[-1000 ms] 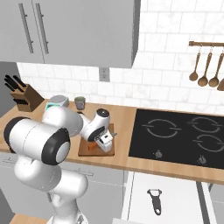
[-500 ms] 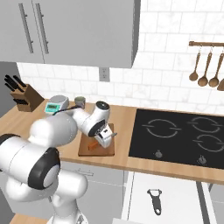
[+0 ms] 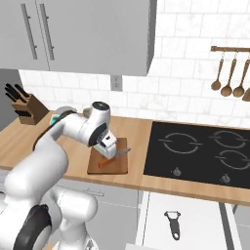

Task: Place the appropriate cutting tool for cutting the broccoli skin on the cutting board.

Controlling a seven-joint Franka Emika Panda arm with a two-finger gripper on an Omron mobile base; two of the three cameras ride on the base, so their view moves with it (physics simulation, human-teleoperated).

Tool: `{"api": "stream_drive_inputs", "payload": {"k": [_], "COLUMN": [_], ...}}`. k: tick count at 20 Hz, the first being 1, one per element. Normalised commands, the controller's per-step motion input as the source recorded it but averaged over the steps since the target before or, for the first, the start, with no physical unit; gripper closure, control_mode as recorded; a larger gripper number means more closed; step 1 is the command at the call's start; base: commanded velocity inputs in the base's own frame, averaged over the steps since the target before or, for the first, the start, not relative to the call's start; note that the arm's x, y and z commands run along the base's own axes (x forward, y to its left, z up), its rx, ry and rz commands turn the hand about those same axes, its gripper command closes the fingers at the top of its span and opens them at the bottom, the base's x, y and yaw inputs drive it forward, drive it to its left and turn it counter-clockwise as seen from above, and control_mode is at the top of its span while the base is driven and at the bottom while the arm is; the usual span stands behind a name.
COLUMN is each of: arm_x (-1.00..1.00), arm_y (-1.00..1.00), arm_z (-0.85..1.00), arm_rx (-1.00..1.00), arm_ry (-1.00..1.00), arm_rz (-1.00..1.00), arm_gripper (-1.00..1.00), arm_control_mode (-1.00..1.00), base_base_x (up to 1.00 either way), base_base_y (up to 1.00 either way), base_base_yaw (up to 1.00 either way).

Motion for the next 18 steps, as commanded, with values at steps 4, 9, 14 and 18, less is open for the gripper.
{"api": "stream_drive_inputs", "payload": {"k": [4,9,14,18], "arm_x": [-0.96,-1.00,-1.00,-0.89], "arm_y": [-0.02,-0.12,-0.06,0.19], "arm_z": [0.17,0.23,0.49,0.58], "arm_rx": [-0.16,-0.05,0.00,-0.09], "arm_ry": [-0.11,-0.31,-0.27,-0.15], "arm_rz": [0.20,0.11,0.03,0.02], "arm_gripper": [-1.00,-1.00,-1.00,-1.00], "arm_control_mode": [-1.00,-1.00,-1.00,-1.00], "base_base_x": [0.00,0.00,0.00,0.00], "base_base_y": [0.00,0.00,0.00,0.00], "base_base_yaw": [0.00,0.00,0.00,0.00]}}
